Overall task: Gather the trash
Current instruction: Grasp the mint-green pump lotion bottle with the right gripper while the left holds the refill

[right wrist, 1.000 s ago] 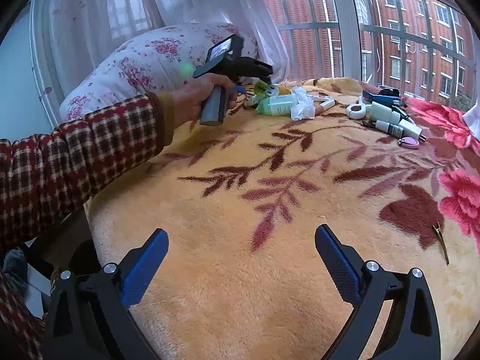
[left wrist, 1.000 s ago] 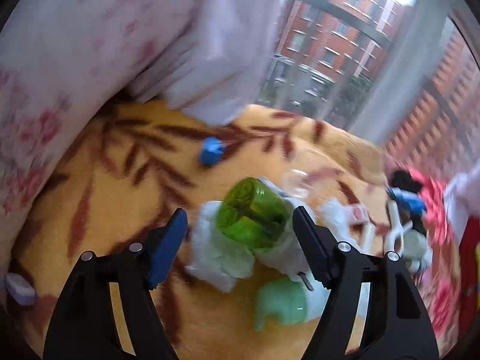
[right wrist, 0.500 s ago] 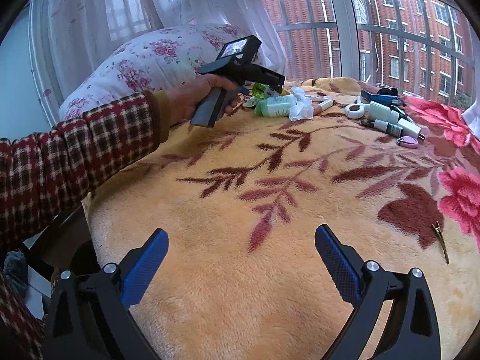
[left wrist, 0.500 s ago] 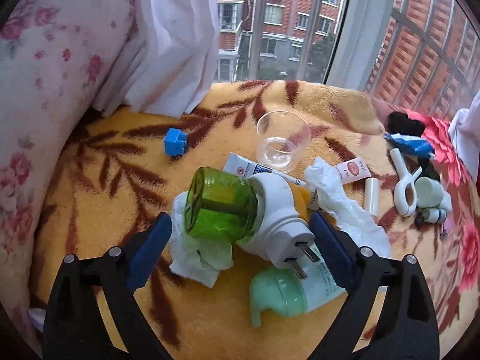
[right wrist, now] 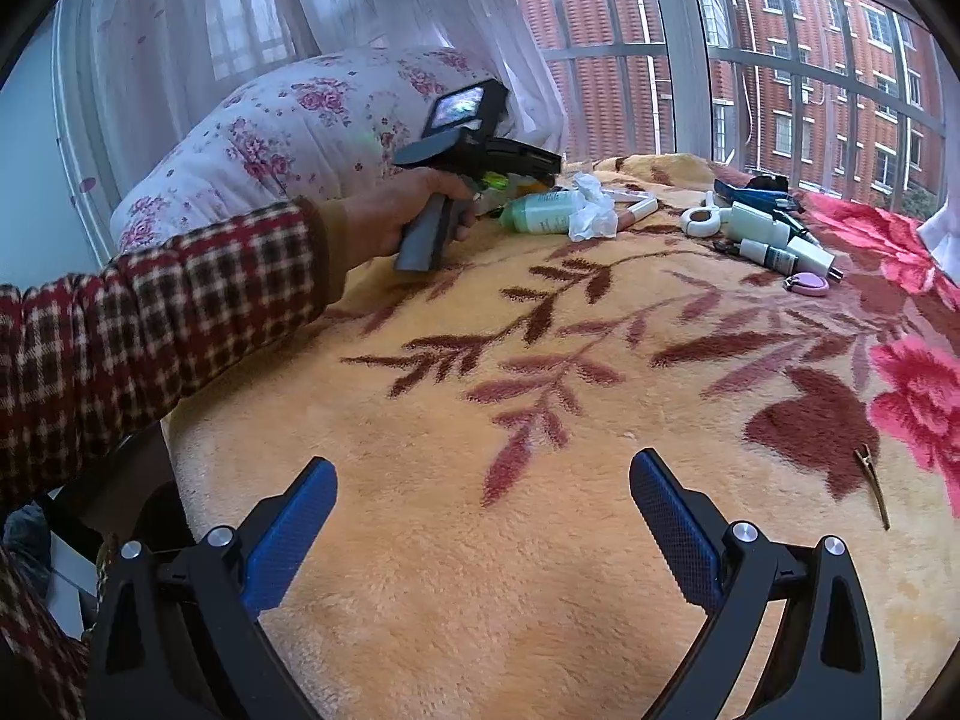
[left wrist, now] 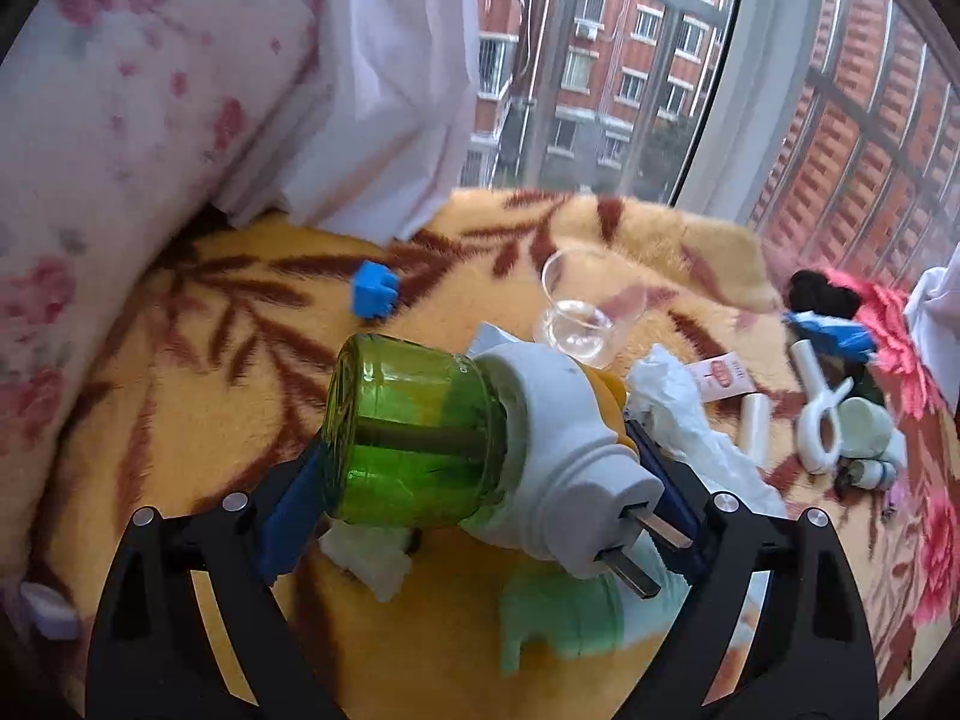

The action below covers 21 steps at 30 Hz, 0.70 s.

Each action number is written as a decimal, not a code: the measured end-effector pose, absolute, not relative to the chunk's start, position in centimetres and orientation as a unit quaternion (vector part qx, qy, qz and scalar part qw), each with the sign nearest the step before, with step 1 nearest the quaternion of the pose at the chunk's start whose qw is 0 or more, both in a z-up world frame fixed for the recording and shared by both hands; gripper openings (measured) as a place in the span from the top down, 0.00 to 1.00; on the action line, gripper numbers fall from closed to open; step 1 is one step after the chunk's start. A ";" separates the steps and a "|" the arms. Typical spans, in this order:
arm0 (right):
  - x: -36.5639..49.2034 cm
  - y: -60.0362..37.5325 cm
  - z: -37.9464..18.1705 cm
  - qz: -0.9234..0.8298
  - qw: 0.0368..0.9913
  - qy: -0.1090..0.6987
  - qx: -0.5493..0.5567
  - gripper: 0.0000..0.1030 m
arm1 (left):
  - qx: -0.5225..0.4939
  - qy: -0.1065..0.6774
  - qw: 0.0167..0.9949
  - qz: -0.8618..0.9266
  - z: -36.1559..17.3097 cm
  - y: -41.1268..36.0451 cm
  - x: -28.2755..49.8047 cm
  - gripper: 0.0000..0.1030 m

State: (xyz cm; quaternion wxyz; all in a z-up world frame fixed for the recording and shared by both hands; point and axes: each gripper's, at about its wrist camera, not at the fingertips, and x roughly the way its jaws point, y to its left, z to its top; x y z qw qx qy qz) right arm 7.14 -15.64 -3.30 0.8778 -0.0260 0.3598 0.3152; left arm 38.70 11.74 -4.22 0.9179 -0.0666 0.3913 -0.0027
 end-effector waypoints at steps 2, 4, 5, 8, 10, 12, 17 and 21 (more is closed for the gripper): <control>7.4 -15.4 -2.9 0.319 0.876 0.359 -0.038 0.06 | -0.070 0.378 0.923 -0.009 -3.1 12.0 37.1 0.15; 8.3 -14.8 -1.9 0.322 0.876 0.352 -0.070 0.06 | -0.075 0.368 0.927 -0.018 -2.2 12.2 35.2 0.15; 9.4 -14.2 -1.1 0.330 0.874 0.343 -0.095 0.06 | -0.077 0.366 0.927 -0.026 -1.6 12.3 33.9 0.15; 13.2 -12.3 0.7 0.342 0.872 0.315 -0.151 0.06 | -0.086 0.366 0.926 -0.043 -0.8 12.8 30.3 0.15; 16.7 -10.2 1.2 0.366 0.865 0.277 -0.203 0.05 | -0.089 0.363 0.926 -0.051 -0.6 12.9 27.9 0.15; 20.7 -8.0 0.9 0.387 0.852 0.250 -0.248 0.05 | -0.081 0.358 0.929 -0.053 -0.4 13.0 25.7 0.15; 28.6 -3.5 -0.6 0.418 0.827 0.240 -0.289 0.06 | -0.083 0.345 0.933 -0.065 -0.6 14.2 21.3 0.15; 33.3 0.5 -2.4 0.420 0.803 0.258 -0.335 0.06 | -0.080 0.351 0.929 -0.082 -1.7 14.7 19.8 0.15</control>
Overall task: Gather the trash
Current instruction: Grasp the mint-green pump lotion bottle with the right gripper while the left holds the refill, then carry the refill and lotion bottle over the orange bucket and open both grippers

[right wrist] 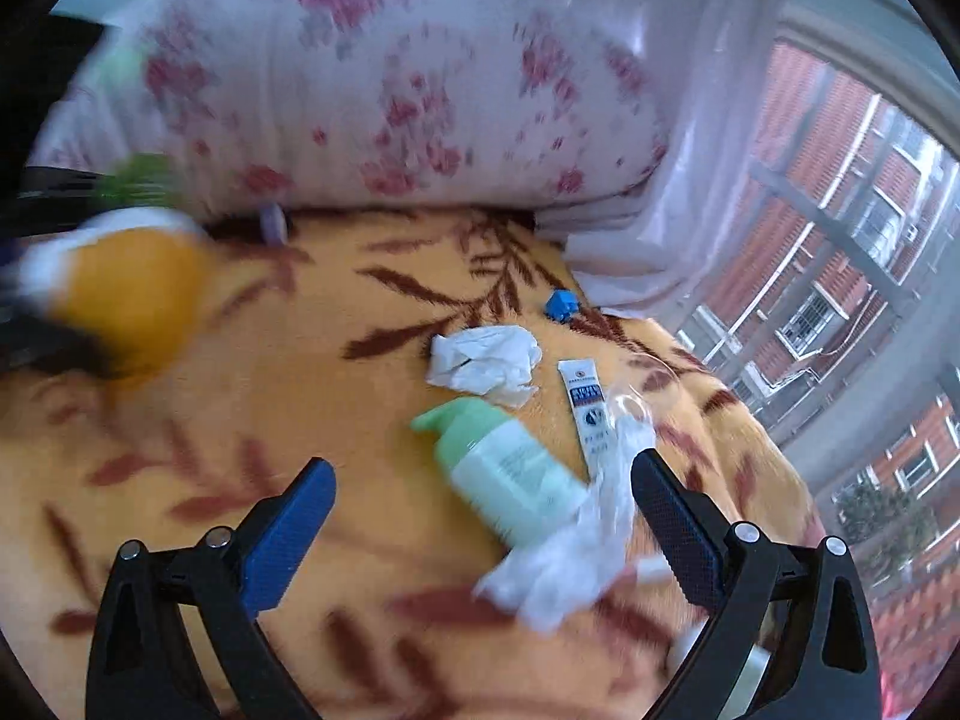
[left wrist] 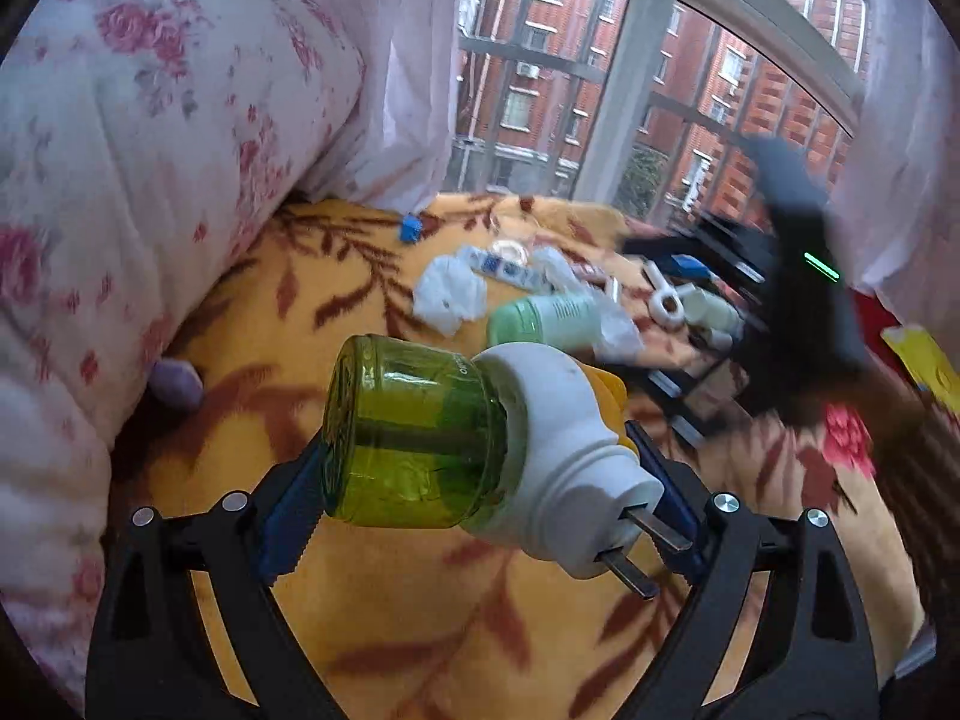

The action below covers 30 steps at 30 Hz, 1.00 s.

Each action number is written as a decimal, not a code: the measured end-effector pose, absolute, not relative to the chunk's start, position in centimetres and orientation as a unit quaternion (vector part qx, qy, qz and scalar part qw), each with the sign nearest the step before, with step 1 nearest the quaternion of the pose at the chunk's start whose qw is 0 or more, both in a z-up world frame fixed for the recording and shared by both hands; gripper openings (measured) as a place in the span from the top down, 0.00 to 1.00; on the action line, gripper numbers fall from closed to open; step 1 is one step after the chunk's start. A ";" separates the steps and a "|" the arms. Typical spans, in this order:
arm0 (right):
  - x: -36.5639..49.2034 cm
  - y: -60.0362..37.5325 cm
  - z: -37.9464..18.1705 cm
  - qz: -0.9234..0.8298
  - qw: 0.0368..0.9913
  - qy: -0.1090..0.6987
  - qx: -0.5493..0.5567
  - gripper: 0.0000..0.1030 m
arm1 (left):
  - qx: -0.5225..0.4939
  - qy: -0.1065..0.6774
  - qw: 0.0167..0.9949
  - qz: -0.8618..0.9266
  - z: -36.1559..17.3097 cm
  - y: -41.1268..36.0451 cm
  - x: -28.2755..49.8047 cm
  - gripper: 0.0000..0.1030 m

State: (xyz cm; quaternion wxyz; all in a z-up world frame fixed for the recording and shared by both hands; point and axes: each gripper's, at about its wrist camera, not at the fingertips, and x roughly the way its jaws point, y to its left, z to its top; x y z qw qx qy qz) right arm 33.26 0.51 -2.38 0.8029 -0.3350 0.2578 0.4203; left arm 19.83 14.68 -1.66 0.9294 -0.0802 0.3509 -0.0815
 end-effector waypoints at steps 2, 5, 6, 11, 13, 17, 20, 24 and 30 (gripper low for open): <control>34.8 2.0 -3.5 0.422 0.791 0.273 -0.348 0.06 | -0.081 0.355 0.927 -0.088 -2.0 14.8 19.3 0.15; 37.2 3.7 -5.4 0.419 0.774 0.298 -0.370 0.08 | -0.082 0.357 0.925 -0.100 -2.4 14.8 18.6 0.15; 37.7 3.9 -6.0 0.419 0.767 0.309 -0.376 0.13 | -0.082 0.356 0.925 -0.103 -2.3 14.7 18.4 0.15; 40.0 4.1 -8.3 0.409 0.757 0.384 -0.335 0.32 | -0.084 0.353 0.924 -0.123 -2.3 14.0 17.9 0.15; 39.5 3.5 -8.0 0.386 0.777 0.393 -0.305 0.43 | -0.081 0.353 0.923 -0.129 -2.4 13.7 17.6 0.15; 36.6 2.3 -6.5 0.355 0.808 0.387 -0.267 0.48 | -0.092 0.357 0.919 -0.140 -2.6 13.2 17.0 0.15; 34.5 1.1 -4.7 0.355 0.820 0.387 -0.228 0.49 | -0.097 0.358 0.918 -0.143 -2.7 12.8 16.0 0.15; 30.7 -0.5 -2.2 0.360 0.825 0.397 -0.181 0.50 | -0.100 0.359 0.916 -0.149 -2.2 12.1 13.3 0.15; 21.0 -3.8 1.2 0.379 0.822 0.403 -0.136 0.50 | -0.087 0.365 0.911 -0.172 -0.8 10.4 6.7 0.15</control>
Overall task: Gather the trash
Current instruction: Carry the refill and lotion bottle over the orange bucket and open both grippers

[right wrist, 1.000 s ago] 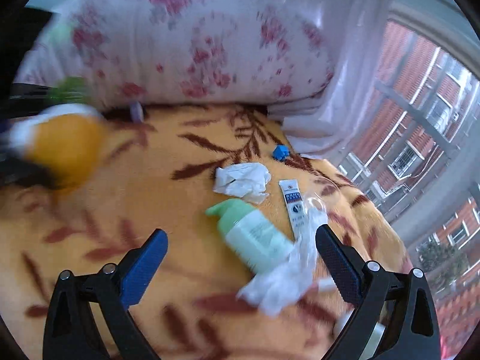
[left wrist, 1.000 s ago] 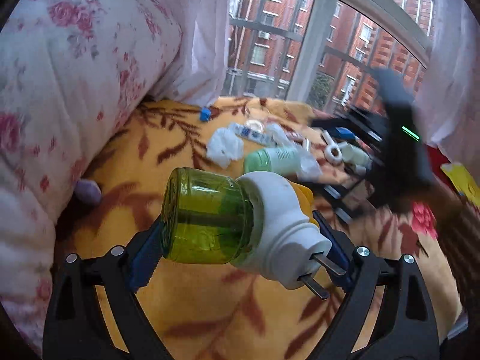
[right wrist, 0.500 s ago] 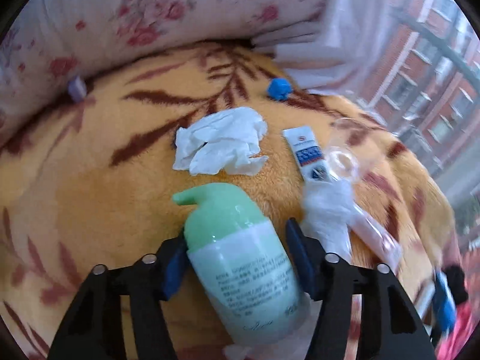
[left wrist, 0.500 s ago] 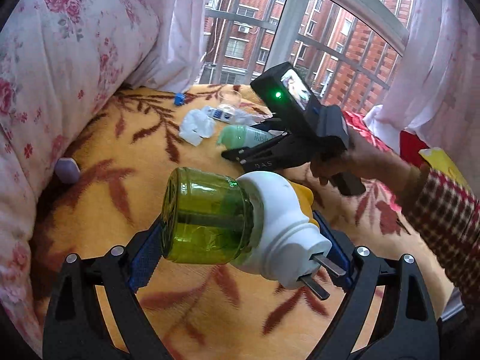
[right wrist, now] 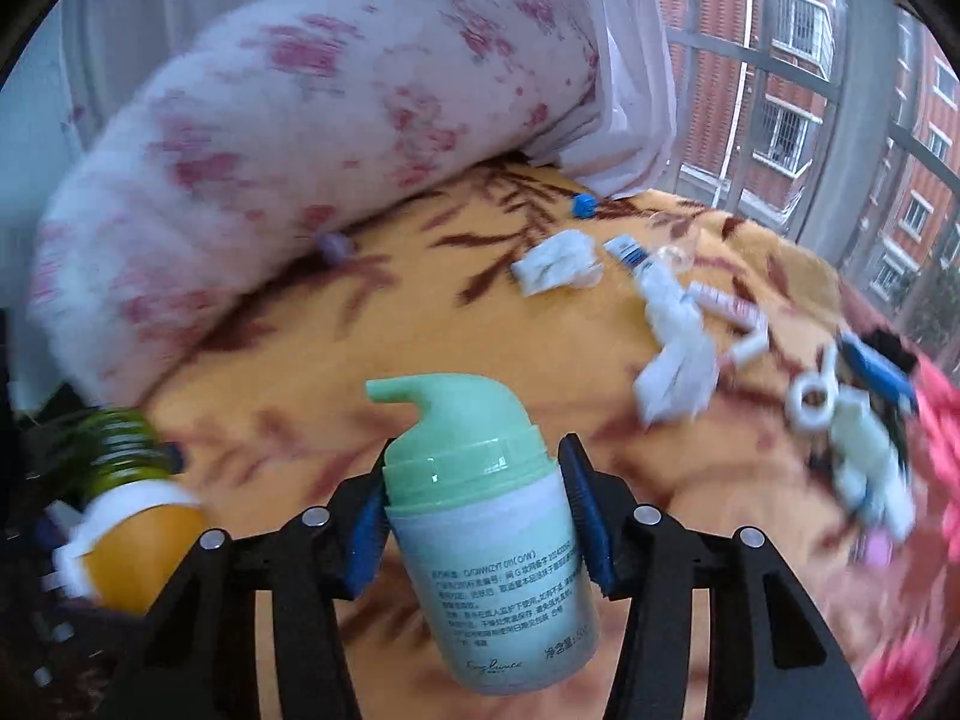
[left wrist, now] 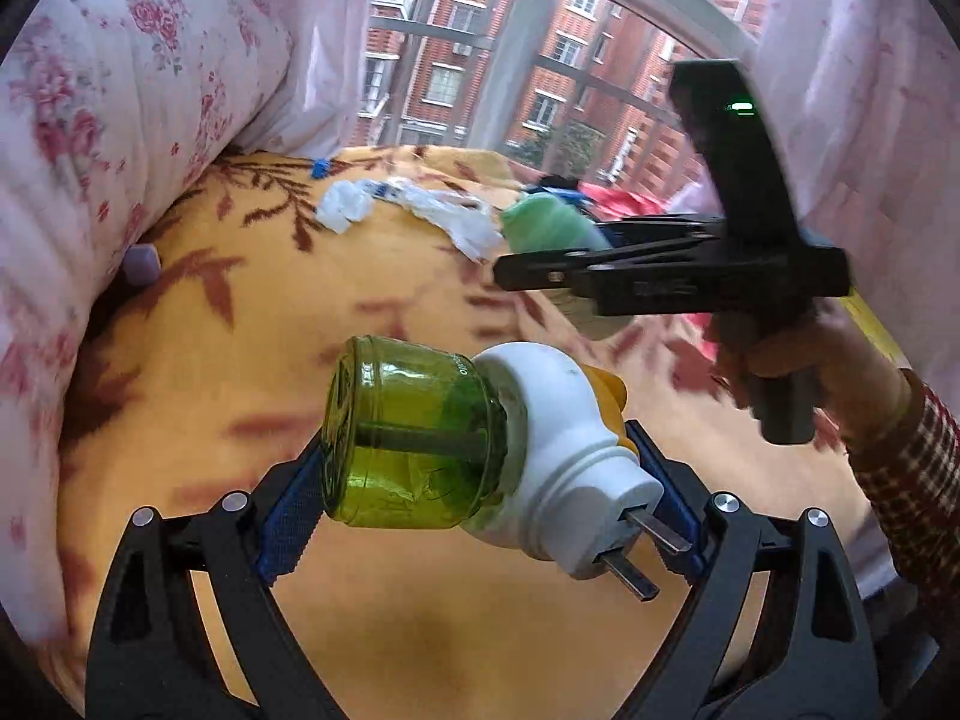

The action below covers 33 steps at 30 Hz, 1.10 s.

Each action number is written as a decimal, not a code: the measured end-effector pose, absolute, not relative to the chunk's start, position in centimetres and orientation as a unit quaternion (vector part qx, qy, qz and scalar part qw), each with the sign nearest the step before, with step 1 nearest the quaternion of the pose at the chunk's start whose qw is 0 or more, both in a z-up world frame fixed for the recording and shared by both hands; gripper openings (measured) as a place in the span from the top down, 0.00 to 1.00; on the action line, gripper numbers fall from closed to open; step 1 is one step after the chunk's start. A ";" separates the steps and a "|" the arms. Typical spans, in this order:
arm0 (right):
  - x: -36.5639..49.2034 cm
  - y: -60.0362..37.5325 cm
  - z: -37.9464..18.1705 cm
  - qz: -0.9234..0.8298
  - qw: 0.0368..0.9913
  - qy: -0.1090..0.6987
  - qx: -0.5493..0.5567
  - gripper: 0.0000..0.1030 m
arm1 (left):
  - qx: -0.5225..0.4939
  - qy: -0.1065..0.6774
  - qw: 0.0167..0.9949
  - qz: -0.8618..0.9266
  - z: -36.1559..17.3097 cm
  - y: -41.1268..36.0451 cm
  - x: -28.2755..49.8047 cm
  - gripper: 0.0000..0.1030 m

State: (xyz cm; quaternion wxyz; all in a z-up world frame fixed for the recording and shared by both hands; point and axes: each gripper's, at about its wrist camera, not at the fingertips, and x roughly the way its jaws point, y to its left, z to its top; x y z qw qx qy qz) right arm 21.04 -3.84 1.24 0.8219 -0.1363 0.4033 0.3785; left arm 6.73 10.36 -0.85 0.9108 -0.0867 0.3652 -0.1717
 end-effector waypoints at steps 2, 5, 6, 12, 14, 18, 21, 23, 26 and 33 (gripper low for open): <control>17.7 -4.9 1.8 0.385 0.819 0.408 -0.124 0.50 | -0.077 0.374 0.905 -0.185 -0.6 9.6 4.1 0.15; 11.1 -6.9 2.5 0.398 0.811 0.417 -0.106 0.50 | -0.064 0.395 0.892 -0.211 -0.8 8.1 0.1 0.15; 8.3 -7.7 2.5 0.401 0.807 0.420 -0.104 0.50 | -0.057 0.405 0.885 -0.222 -1.2 7.4 -1.7 0.15; -4.0 -10.7 -1.4 0.414 0.772 0.477 -0.076 0.50 | -0.040 0.467 0.843 -0.264 -5.3 4.1 -8.0 0.15; -6.0 -11.5 -3.8 0.406 0.761 0.502 -0.066 0.50 | -0.030 0.500 0.823 -0.268 -7.9 3.1 -9.2 0.15; -8.6 -12.9 -9.2 0.385 0.741 0.549 -0.044 0.50 | -0.004 0.542 0.799 -0.260 -12.2 1.8 -11.1 0.15; -9.8 -13.4 -12.6 0.361 0.733 0.576 -0.033 0.50 | 0.005 0.577 0.780 -0.243 -14.9 1.3 -11.3 0.15; -10.0 -13.7 -14.0 0.346 0.727 0.593 -0.027 0.48 | 0.016 0.598 0.767 -0.232 -15.9 0.9 -11.2 0.15; -10.1 -14.2 -15.0 0.322 0.725 0.609 -0.017 0.27 | 0.027 0.614 0.759 -0.215 -16.7 0.5 -10.9 0.15; -10.2 -16.2 -10.9 0.317 0.766 0.560 0.005 0.21 | 0.048 0.600 0.770 -0.212 -15.4 -0.1 -10.9 0.15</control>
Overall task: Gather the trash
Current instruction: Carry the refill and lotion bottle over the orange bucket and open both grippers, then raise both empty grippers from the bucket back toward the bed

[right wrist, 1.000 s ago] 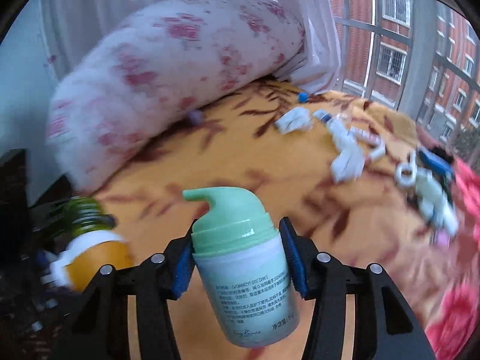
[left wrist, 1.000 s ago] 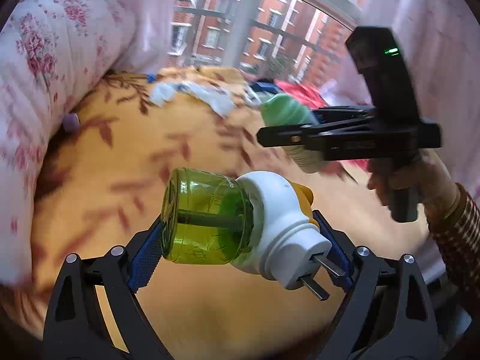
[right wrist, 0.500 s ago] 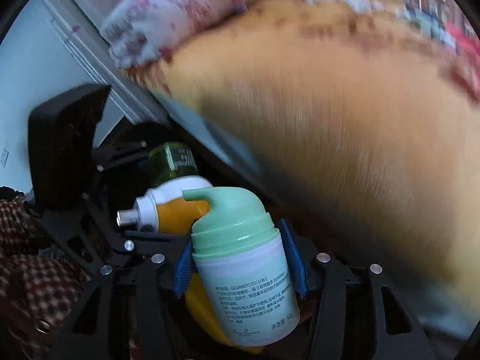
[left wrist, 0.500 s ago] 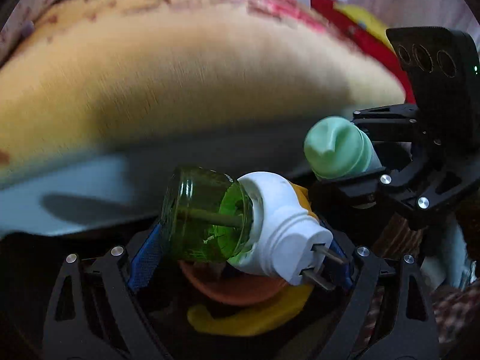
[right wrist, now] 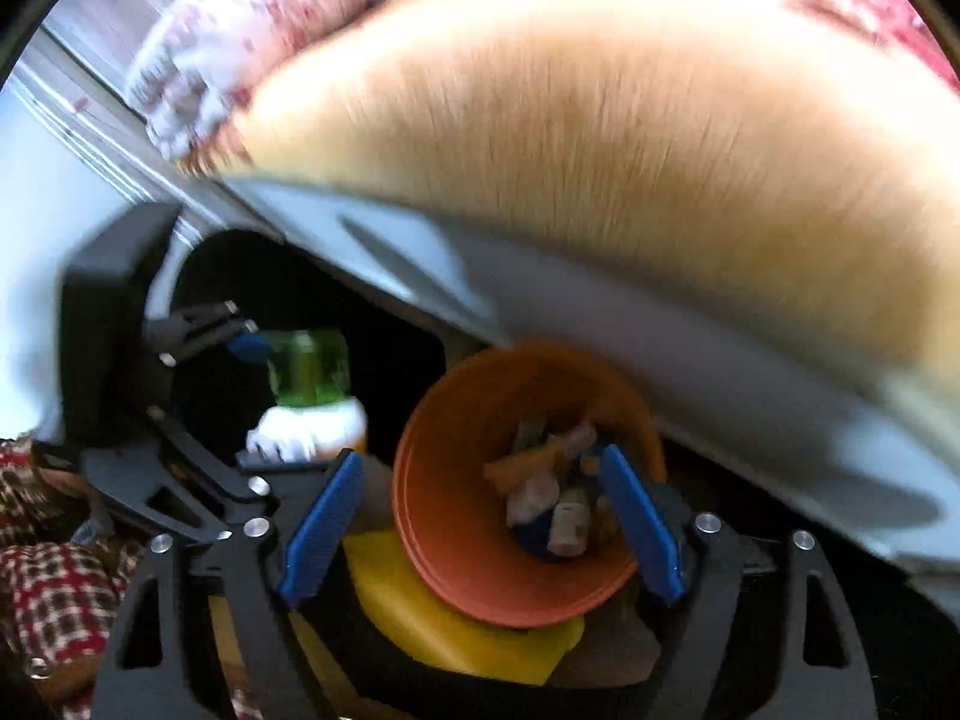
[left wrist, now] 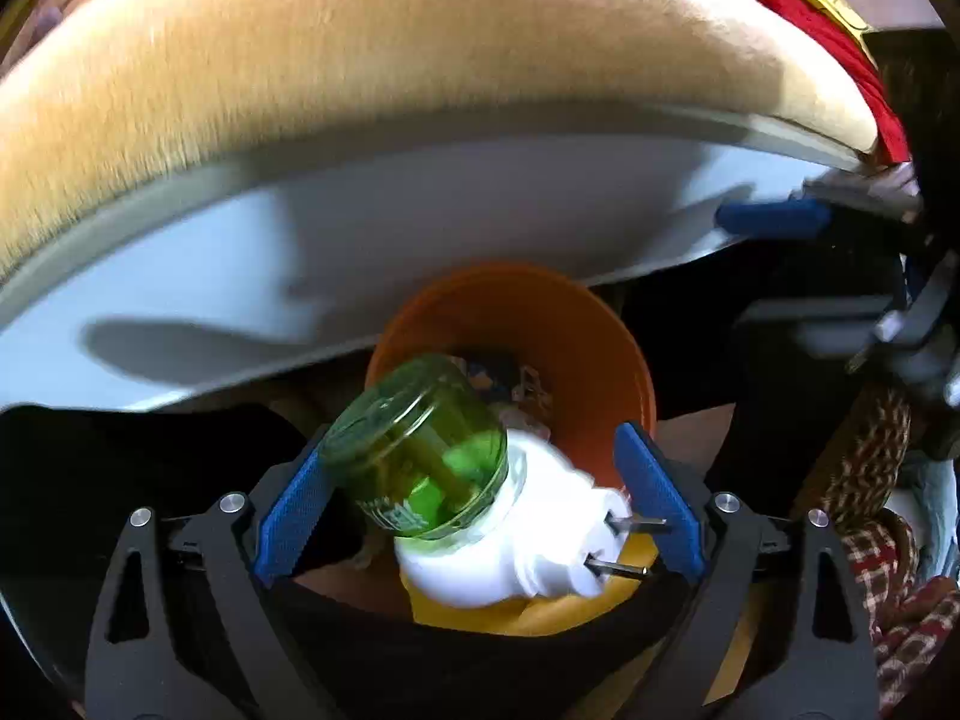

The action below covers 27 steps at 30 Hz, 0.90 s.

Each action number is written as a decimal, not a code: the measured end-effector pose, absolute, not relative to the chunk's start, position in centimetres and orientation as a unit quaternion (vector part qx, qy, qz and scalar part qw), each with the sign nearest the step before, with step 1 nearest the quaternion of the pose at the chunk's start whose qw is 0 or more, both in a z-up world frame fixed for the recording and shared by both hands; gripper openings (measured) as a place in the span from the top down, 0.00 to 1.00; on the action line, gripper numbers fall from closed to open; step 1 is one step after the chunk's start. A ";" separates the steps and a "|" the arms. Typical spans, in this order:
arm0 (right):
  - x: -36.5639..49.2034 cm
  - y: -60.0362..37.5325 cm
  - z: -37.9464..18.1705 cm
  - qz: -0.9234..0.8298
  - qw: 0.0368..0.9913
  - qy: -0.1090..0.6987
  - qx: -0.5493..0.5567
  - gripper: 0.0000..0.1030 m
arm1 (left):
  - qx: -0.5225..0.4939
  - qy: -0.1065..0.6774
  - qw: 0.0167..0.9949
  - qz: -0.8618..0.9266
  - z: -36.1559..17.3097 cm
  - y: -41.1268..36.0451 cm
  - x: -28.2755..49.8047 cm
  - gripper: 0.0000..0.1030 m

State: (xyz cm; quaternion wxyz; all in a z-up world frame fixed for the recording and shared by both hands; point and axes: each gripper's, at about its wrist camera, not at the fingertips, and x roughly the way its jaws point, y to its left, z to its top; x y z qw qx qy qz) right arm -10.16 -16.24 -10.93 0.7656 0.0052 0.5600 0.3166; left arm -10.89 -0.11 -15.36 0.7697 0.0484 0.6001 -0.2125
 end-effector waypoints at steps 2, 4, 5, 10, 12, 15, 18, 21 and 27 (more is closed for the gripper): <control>-10.0 -17.0 -8.8 0.312 0.787 0.533 0.003 0.20 | 0.074 0.591 0.777 -0.204 -14.7 -0.7 -11.0 0.14; -10.0 -17.8 -6.6 0.305 0.809 0.502 -0.001 0.18 | 0.087 0.586 0.780 -0.200 -14.2 -1.0 -11.1 0.14; -10.0 -18.3 -5.2 0.303 0.821 0.483 0.001 0.17 | 0.090 0.579 0.785 -0.201 -13.6 -1.1 -11.3 0.14; -9.4 -19.9 -1.2 0.300 0.852 0.428 0.024 0.14 | 0.112 0.543 0.808 -0.197 -10.7 -2.0 -11.9 0.14; -9.3 -20.1 -0.2 0.297 0.861 0.412 0.025 0.14 | 0.114 0.536 0.813 -0.197 -10.1 -2.1 -11.8 0.14; -9.1 -21.0 0.7 0.293 0.871 0.393 0.033 0.13 | 0.104 0.519 0.829 -0.182 -8.8 -2.1 -11.3 0.14; -8.8 -21.4 1.1 0.287 0.878 0.380 0.042 0.12 | 0.089 0.495 0.850 -0.159 -7.0 -1.7 -10.5 0.14; -8.2 -21.4 1.1 0.287 0.879 0.377 0.049 0.12 | 0.079 0.470 0.869 -0.134 -5.9 -1.0 -9.4 0.14; -7.4 -21.3 1.0 0.290 0.880 0.372 0.059 0.09 | 0.081 0.430 0.893 -0.105 -3.1 -1.0 -7.4 0.14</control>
